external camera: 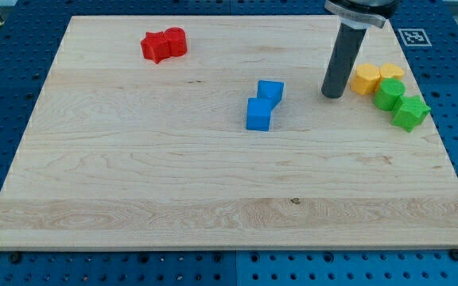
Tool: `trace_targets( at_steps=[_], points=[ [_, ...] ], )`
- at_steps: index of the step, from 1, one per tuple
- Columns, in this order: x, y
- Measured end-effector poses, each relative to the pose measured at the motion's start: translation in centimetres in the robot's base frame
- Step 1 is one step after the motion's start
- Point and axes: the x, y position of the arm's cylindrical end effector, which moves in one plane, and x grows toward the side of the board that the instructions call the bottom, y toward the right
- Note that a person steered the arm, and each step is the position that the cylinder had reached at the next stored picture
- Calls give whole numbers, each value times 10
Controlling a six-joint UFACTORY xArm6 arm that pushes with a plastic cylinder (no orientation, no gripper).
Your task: Place the blue triangle on top of the blue cube
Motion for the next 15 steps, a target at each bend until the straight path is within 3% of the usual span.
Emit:
trace_targets(
  at_steps=[7,15],
  points=[
    [17,0],
    [-5,-85]
  ],
)
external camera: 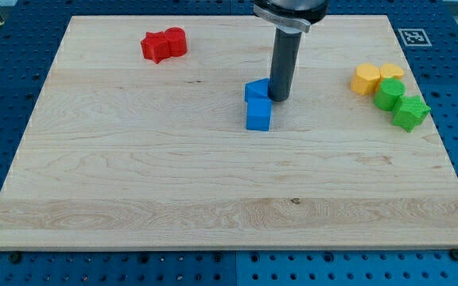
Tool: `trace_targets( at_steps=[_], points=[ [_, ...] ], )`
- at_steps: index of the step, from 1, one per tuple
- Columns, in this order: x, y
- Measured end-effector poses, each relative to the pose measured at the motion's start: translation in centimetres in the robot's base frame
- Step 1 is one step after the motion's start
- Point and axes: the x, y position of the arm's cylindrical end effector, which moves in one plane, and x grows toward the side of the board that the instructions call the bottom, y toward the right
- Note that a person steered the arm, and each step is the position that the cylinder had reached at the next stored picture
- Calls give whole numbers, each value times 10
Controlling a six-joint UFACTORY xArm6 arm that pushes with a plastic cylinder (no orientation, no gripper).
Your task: Place the blue triangle on top of the blue cube
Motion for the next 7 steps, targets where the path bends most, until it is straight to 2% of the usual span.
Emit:
trace_targets(
  at_steps=[1,3,7],
  points=[
    [-28,0],
    [-30,-19],
    [-17,-21]
  ],
)
